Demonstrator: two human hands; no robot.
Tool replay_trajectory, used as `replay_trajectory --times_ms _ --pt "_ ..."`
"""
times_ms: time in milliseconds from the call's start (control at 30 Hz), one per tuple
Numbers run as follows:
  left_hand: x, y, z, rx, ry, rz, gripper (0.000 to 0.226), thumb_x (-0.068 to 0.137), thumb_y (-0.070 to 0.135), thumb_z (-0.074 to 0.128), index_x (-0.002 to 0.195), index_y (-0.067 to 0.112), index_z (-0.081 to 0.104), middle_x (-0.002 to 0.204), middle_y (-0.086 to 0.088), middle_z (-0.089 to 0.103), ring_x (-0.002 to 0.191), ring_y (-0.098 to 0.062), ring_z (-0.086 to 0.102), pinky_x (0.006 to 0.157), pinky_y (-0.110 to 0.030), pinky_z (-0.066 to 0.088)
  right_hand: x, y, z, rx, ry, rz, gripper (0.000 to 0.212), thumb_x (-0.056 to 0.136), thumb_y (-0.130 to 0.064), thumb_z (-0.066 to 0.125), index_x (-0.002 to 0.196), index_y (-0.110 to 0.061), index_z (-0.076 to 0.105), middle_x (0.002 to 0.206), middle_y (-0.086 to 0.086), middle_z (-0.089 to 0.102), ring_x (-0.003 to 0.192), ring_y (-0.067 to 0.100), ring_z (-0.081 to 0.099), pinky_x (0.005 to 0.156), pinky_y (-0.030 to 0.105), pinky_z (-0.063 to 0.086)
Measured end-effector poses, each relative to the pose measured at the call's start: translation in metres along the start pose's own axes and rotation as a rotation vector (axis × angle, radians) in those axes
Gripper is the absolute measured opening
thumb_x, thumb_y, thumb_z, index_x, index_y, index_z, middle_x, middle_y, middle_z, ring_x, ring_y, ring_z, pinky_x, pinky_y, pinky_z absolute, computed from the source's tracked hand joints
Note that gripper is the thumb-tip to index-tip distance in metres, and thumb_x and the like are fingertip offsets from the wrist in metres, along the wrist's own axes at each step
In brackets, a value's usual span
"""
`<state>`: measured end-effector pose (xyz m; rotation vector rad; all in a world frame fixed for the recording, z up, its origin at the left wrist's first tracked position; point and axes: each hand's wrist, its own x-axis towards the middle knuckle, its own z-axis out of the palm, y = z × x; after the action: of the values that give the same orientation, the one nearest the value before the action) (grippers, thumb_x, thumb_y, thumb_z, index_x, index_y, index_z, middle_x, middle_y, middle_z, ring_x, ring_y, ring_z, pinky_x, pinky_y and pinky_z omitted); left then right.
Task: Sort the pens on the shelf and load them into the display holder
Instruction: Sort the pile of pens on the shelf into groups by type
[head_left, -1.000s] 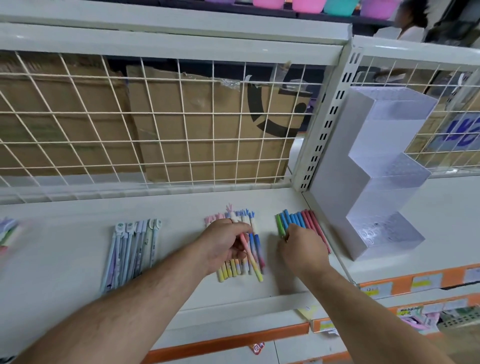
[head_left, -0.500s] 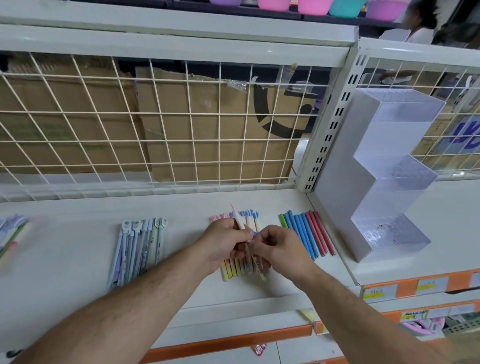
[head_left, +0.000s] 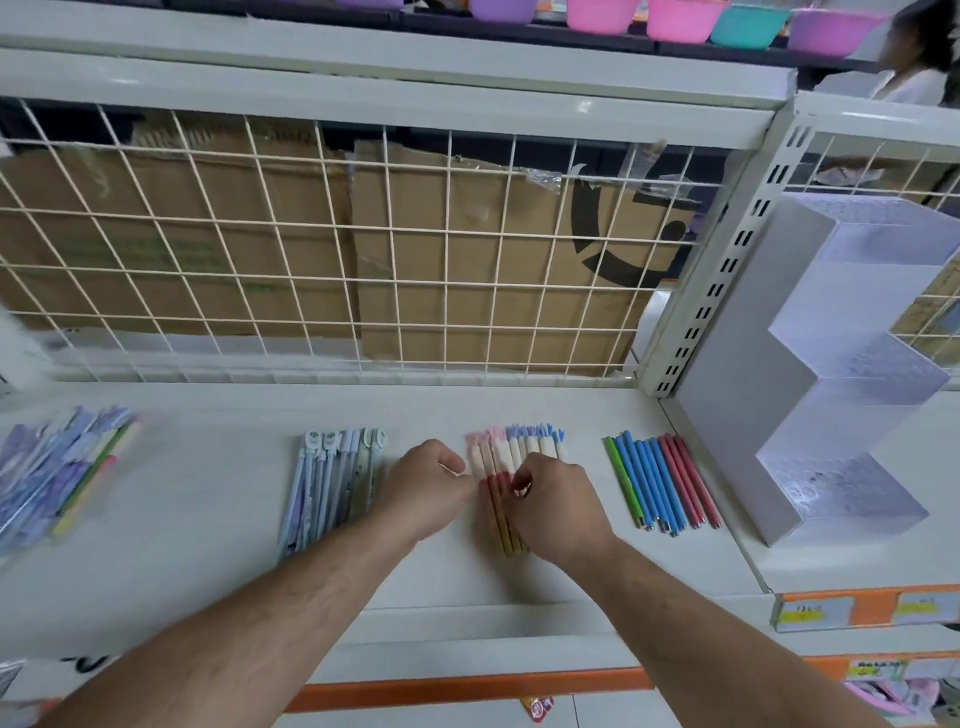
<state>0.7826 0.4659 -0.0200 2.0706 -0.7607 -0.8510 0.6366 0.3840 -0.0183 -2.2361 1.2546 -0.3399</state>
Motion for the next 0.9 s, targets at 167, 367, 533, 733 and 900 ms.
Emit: replay_trajectory --times_ms 167,367,533,733,900 --pt "-0.002 -0.007 -0.011 0.032 -0.050 0.016 0.013 0.078 0.028 0.066 0.089 0.030 0.062 0.093 0.008 0.066 0.079 -0.011 0.064 0.058 -0.022 0.043 0.005 -0.007 0.008 -0.090 0.007 0.008 0.012 0.096 -0.027 0.059 0.096 -0.016 0.063 0.080 0.004 0.066 0.069 0.027 0.067 0.063 0.036 0.059" --pt "0.000 -0.012 -0.016 0.049 -0.094 0.048 0.013 0.077 0.027 0.065 0.090 0.029 0.063 0.092 0.007 0.068 0.073 -0.013 0.065 0.057 -0.022 0.044 -0.001 -0.011 0.011 -0.186 0.077 0.023 0.018 0.094 -0.040 0.059 0.092 -0.022 0.061 0.076 -0.007 0.059 0.073 0.020 0.061 0.061 0.028 0.048" --pt "-0.001 -0.017 -0.017 0.087 -0.136 0.101 0.012 0.079 0.029 0.064 0.091 0.029 0.062 0.094 0.007 0.067 0.082 -0.015 0.066 0.064 -0.027 0.050 -0.011 -0.016 0.012 -0.254 0.157 0.004 0.024 0.093 -0.048 0.057 0.090 -0.024 0.059 0.084 -0.006 0.061 0.074 0.019 0.059 0.063 0.030 0.049" --pt "-0.007 -0.022 -0.020 0.085 -0.137 0.119 0.011 0.081 0.029 0.064 0.091 0.030 0.062 0.095 0.008 0.066 0.084 -0.013 0.065 0.064 -0.024 0.049 -0.022 -0.018 0.016 -0.266 0.172 0.001 0.021 0.095 -0.042 0.055 0.095 -0.021 0.061 0.092 -0.003 0.063 0.078 0.021 0.059 0.066 0.031 0.050" --pt "-0.017 -0.022 -0.023 0.074 -0.101 0.100 0.012 0.082 0.028 0.066 0.092 0.029 0.061 0.096 0.009 0.064 0.086 -0.012 0.063 0.063 -0.024 0.047 -0.017 -0.014 0.007 -0.317 0.148 -0.006 0.027 0.096 -0.047 0.050 0.099 -0.022 0.060 0.088 -0.003 0.062 0.075 0.021 0.060 0.063 0.030 0.050"
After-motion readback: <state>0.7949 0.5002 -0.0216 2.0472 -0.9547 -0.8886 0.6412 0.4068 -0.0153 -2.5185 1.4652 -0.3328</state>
